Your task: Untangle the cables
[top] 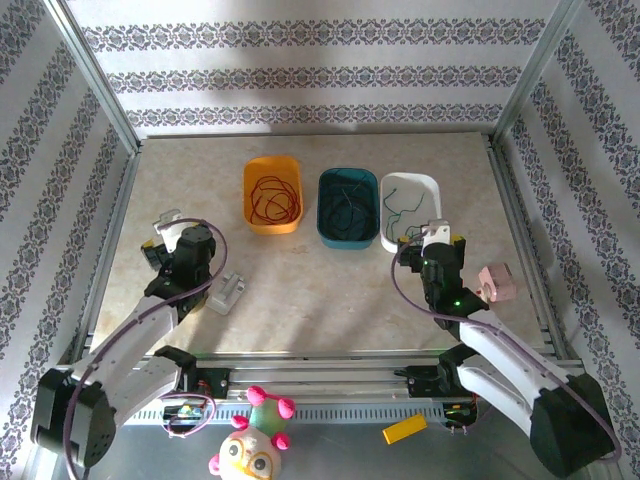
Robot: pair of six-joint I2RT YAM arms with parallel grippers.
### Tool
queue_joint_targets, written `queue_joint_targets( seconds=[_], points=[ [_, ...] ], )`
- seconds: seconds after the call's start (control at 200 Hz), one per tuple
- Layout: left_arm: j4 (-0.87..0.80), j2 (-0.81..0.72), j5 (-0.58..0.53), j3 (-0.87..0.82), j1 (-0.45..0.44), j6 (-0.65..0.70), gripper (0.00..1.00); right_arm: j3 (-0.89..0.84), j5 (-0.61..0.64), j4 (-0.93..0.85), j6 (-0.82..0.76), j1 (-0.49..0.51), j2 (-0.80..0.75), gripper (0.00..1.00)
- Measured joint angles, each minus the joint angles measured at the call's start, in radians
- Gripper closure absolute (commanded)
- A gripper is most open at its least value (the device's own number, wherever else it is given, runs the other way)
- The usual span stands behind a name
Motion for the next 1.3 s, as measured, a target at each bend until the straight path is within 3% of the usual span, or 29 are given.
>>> queue_joint_targets(
  seconds=[0.16,0.34,0.555,0.695,0.899,1.014,1.139,1.304],
  points=[
    [0.008,0.178,0.015,0.021,0.063,0.017,0.01,-0.086,0.037,0.199,-0.003,-0.09,0.132,0.02],
    [0.159,0.336,0.021,0.02,0.068,0.065,0.01,-0.101,0.033,0.378,-0.018,-0.169,0.233,0.02],
    [0.332,0.476,0.077,0.008,0.076,0.142,0.01,-0.103,-0.031,0.616,-0.001,-0.282,0.382,0.02],
    [0.402,0.538,0.137,0.04,0.088,0.193,0.01,-0.062,-0.155,0.764,-0.031,-0.286,0.598,0.02],
    [0.45,0.571,0.237,0.074,0.101,0.241,0.01,-0.006,-0.303,0.782,-0.045,-0.319,0.655,0.02],
    [0.509,0.565,0.258,0.052,0.121,0.261,0.01,-0.006,-0.323,0.787,-0.045,-0.327,0.655,0.02],
    [0.729,0.566,0.291,-0.065,0.136,0.32,0.01,-0.006,-0.338,0.787,-0.045,-0.326,0.655,0.02],
    [0.783,0.584,0.381,-0.095,0.157,0.35,0.01,-0.006,-0.34,0.787,-0.044,-0.326,0.655,0.02]
  ],
)
